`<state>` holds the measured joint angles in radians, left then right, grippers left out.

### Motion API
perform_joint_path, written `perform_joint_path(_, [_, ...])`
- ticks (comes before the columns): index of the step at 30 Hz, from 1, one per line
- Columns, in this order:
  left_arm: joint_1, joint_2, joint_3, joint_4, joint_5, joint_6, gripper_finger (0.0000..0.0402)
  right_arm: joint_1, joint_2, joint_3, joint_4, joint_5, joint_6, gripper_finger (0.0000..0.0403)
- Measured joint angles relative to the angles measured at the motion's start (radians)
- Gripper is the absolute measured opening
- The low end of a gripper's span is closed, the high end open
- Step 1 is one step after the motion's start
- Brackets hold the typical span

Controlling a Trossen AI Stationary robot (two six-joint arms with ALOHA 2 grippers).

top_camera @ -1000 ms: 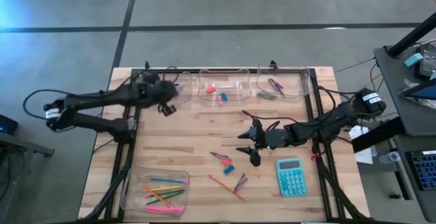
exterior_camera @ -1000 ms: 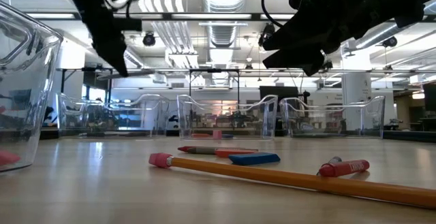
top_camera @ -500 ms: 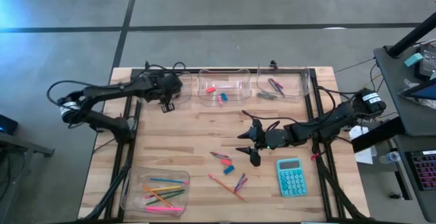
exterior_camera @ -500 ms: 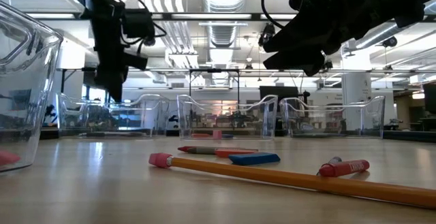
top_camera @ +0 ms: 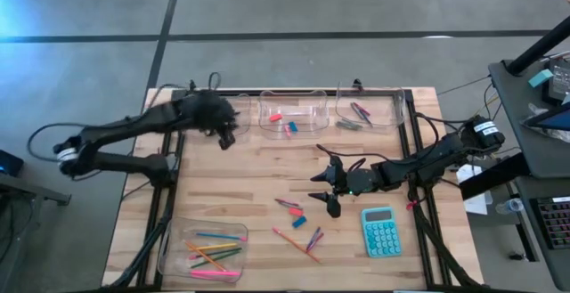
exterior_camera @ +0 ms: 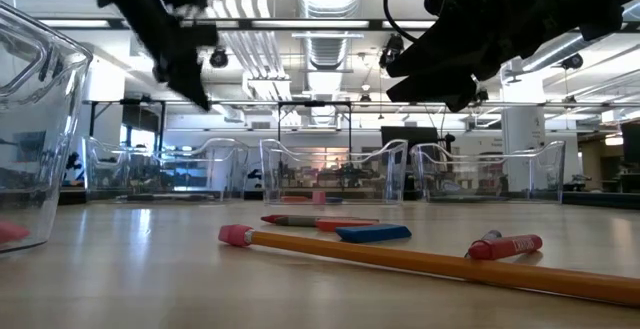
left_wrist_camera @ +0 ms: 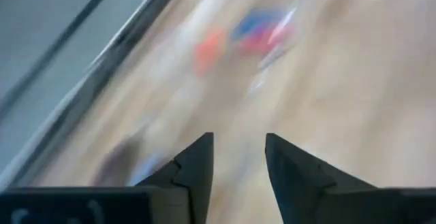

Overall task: Sort crayons/erasers/pens/pencils in bins
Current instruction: Put the red crayon into the top right transparent bin

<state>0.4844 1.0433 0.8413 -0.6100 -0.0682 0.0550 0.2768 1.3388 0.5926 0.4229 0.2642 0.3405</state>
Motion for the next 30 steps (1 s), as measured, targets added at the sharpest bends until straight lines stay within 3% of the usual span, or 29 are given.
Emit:
perform_joint_path(3, [-0.096,-0.112,-0.094,0.248,0.138,-0.093,0.0126,0.000,0.000,0.000,0.004,0.000,0.000,0.0238])
perform_joint_path(7, [-0.298,-0.215,-0.270,0.639,0.143,-0.188,0.0127,0.016,0.000,0.000,0.042,-0.009,-0.017,0.0238])
perform_joint_path(10, [-0.464,-0.225,-0.400,0.962,0.080,-0.214,0.0127,0.040,0.000,0.000,0.069,-0.011,-0.045,0.0238])
perform_joint_path(13, [-0.613,-0.184,-0.477,1.160,-0.052,-0.192,0.0127,0.063,0.000,0.002,0.067,-0.011,-0.050,0.0238])
perform_joint_path(18, [-0.750,-0.100,-0.491,1.235,-0.219,-0.172,0.0127,0.108,0.000,0.001,0.038,-0.028,-0.010,0.0238])
perform_joint_path(23, [-0.761,-0.033,-0.458,1.237,-0.230,-0.146,0.0128,0.175,0.000,0.007,0.026,-0.107,-0.007,0.0238])
perform_joint_path(30, [-0.760,-0.016,-0.449,1.231,-0.232,-0.145,0.0128,0.281,0.028,0.014,0.024,-0.092,-0.100,0.0237])
